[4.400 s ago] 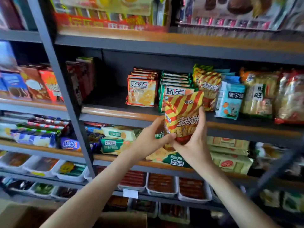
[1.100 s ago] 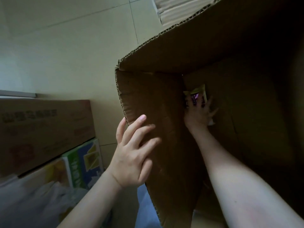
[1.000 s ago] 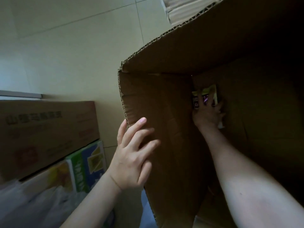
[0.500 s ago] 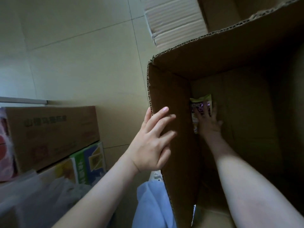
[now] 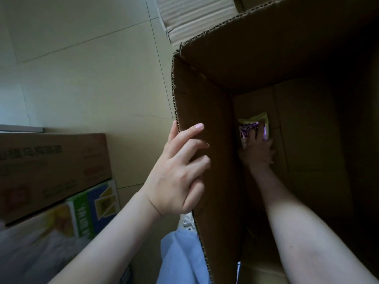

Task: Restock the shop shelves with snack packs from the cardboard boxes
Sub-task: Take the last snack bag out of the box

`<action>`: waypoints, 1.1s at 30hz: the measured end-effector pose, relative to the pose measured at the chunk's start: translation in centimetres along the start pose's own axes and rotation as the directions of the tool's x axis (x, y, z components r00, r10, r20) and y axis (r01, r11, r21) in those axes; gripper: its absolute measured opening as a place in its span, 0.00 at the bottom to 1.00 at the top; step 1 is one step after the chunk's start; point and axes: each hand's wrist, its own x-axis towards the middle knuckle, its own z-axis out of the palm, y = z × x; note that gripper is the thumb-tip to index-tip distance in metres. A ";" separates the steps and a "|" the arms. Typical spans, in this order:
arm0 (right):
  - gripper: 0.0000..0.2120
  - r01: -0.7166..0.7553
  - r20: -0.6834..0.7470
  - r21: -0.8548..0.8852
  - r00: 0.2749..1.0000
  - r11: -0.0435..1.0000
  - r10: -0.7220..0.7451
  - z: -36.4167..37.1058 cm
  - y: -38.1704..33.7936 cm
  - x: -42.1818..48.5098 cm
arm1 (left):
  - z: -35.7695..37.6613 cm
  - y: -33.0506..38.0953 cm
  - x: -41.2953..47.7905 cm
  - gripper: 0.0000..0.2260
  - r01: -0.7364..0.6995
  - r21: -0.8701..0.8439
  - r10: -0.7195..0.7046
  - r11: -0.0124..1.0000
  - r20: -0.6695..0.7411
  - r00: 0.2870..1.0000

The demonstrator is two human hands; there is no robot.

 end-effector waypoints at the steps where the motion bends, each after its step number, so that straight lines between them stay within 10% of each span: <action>1: 0.40 -0.014 -0.013 0.017 1.000 1.000 0.015 -0.3 0.2 -0.4 | 0.1 0.4 0.4 0.12 -0.004 0.006 0.004 1.000 -0.010 1.000; 12: 0.39 -0.039 -0.115 0.400 0.989 0.916 0.092 -12.5 2.3 -17.4 | -0.2 9.0 7.4 0.23 0.175 0.284 -0.250 0.943 0.253 0.935; 19: 0.44 -0.018 -0.320 0.544 0.920 0.839 0.227 -25.0 6.3 -30.8 | -6.2 18.0 12.5 0.24 0.443 0.148 -0.437 0.884 0.598 0.672; 24: 0.43 0.144 -0.455 0.587 0.873 0.796 0.178 -34.7 8.0 -39.0 | -18.0 27.5 14.5 0.30 0.807 -0.440 -0.263 0.394 0.787 0.558; 33: 0.56 0.333 -0.734 0.638 0.534 0.694 0.419 -49.7 10.1 -55.0 | -35.6 42.0 18.3 0.21 0.328 -0.606 0.017 0.725 0.492 0.870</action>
